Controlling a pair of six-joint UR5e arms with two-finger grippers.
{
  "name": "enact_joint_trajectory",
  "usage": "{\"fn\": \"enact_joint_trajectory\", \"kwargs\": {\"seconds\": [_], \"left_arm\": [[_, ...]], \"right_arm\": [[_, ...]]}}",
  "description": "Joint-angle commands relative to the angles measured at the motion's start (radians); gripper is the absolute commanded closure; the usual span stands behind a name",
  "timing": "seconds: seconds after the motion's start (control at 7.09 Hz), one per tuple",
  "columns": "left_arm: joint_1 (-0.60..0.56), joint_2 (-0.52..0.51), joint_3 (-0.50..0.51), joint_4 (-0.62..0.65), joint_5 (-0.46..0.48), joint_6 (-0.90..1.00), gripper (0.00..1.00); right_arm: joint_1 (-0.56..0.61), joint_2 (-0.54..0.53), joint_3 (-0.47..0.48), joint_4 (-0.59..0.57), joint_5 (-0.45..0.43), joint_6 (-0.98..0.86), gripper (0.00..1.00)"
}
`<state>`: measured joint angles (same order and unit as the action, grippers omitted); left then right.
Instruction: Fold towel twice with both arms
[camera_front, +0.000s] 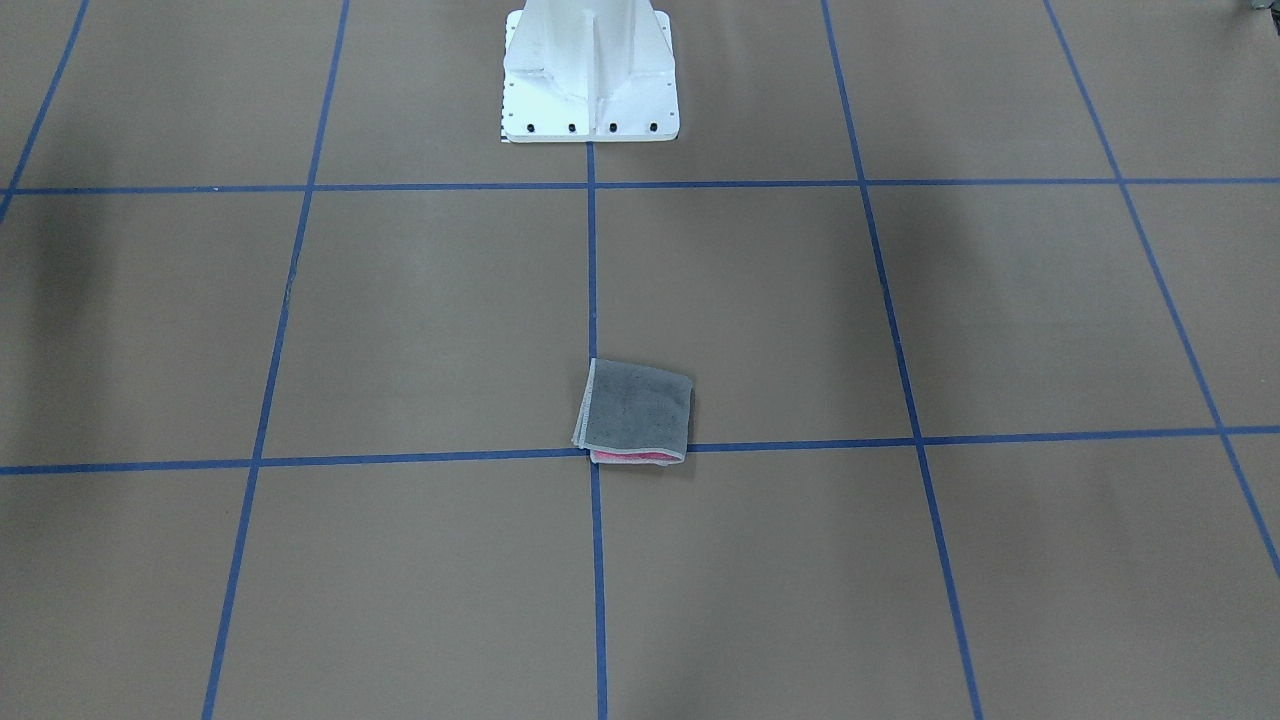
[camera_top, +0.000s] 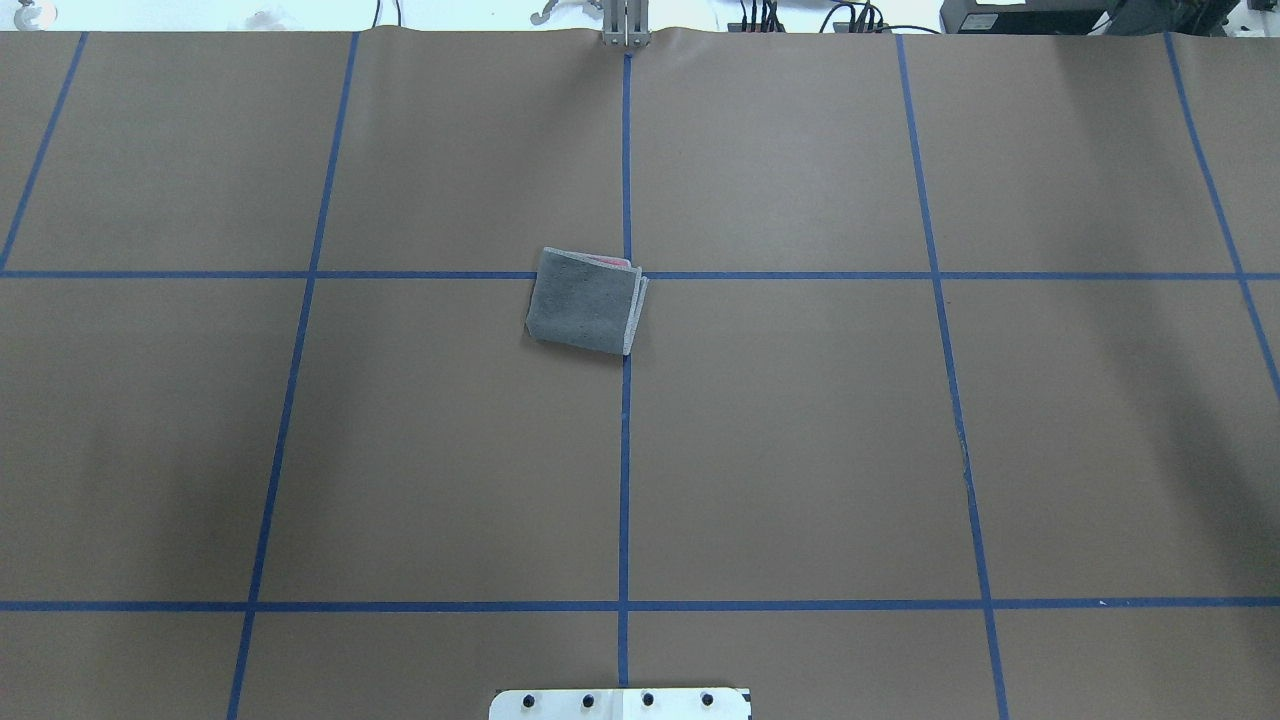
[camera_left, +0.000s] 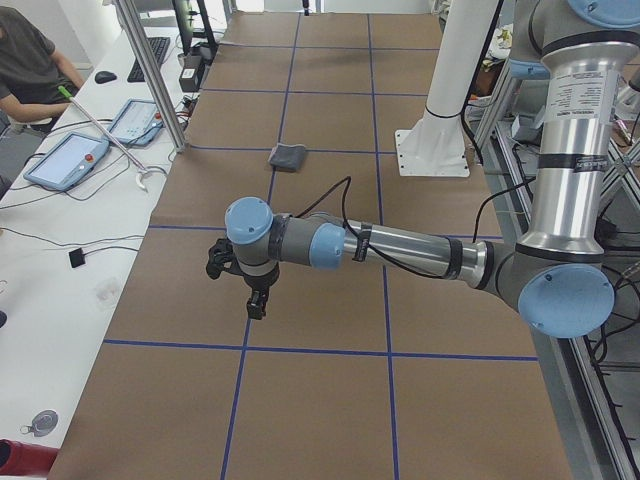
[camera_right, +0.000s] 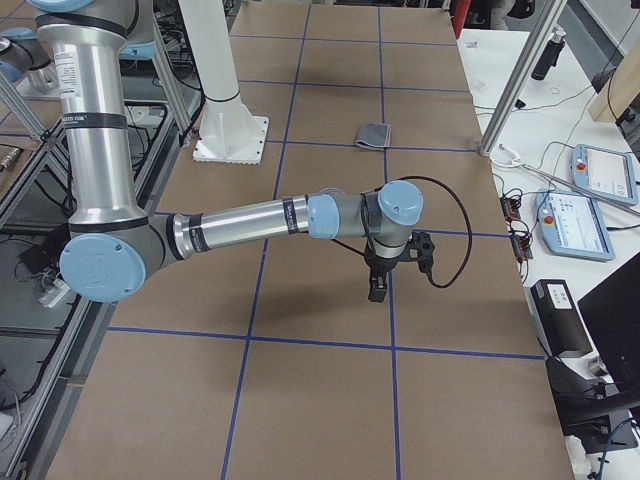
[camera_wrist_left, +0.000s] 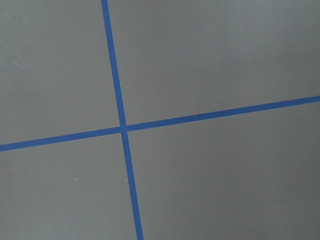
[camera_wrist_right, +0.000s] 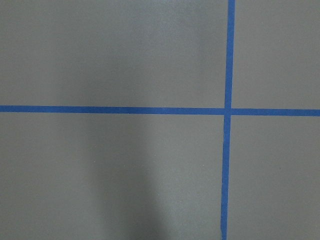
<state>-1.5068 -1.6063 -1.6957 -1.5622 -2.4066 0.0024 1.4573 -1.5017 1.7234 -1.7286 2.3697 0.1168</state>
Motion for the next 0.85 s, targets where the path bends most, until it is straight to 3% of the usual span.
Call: {"fn": "enact_joint_trajectory", "kwargs": {"seconds": [0.0, 0.71], "left_arm": [[-0.001, -0.001, -0.009, 0.001, -0.003, -0.001, 0.00], [0.002, -0.009, -0.010, 0.001, -0.003, -0.001, 0.00]], "right_arm": [[0.000, -0.006, -0.004, 0.000, 0.000, 0.001, 0.00], [0.000, -0.009, 0.010, 0.000, 0.002, 0.000, 0.00]]}}
